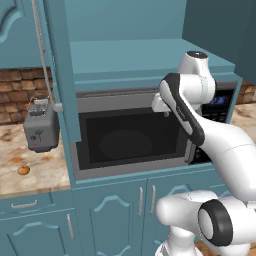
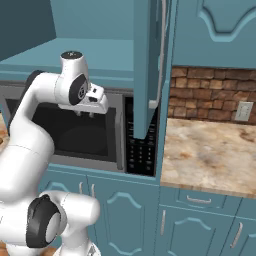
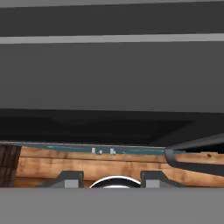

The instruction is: Pick the tangerine from the counter and place it in the cabinet. Then close the cabinet.

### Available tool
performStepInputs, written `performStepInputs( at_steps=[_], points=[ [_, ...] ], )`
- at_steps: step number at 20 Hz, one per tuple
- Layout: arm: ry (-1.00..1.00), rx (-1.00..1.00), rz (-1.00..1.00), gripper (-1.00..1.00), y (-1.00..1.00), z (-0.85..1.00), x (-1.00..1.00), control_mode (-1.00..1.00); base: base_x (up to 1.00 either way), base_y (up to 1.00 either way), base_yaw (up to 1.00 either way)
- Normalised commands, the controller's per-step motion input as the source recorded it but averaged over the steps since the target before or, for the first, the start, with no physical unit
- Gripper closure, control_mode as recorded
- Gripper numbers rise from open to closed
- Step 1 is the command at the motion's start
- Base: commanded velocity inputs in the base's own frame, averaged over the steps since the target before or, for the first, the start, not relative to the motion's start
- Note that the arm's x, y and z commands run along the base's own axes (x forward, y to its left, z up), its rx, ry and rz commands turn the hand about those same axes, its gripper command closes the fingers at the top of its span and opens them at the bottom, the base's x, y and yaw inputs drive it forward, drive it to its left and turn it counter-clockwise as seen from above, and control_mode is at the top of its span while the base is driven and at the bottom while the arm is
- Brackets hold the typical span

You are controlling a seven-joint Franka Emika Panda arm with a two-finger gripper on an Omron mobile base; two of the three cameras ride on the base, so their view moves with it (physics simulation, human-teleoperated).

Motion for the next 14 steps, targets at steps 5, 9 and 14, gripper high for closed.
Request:
performStepInputs(
  at_steps=[5, 9, 14],
  points=[
    [-0.22, -0.07, 0.00, -1.00, 0.18, -0.10, -0.02, -1.00, 0.00, 0.00, 0.00],
    [-0.19, -0.01, 0.06, -1.00, 0.51, -0.35, 0.00, -1.00, 0.00, 0.00, 0.00],
    [-0.04, 0.07, 0.06, -1.00, 0.54, -0.42, 0.00, -1.00, 0.00, 0.00, 0.00]
  ],
)
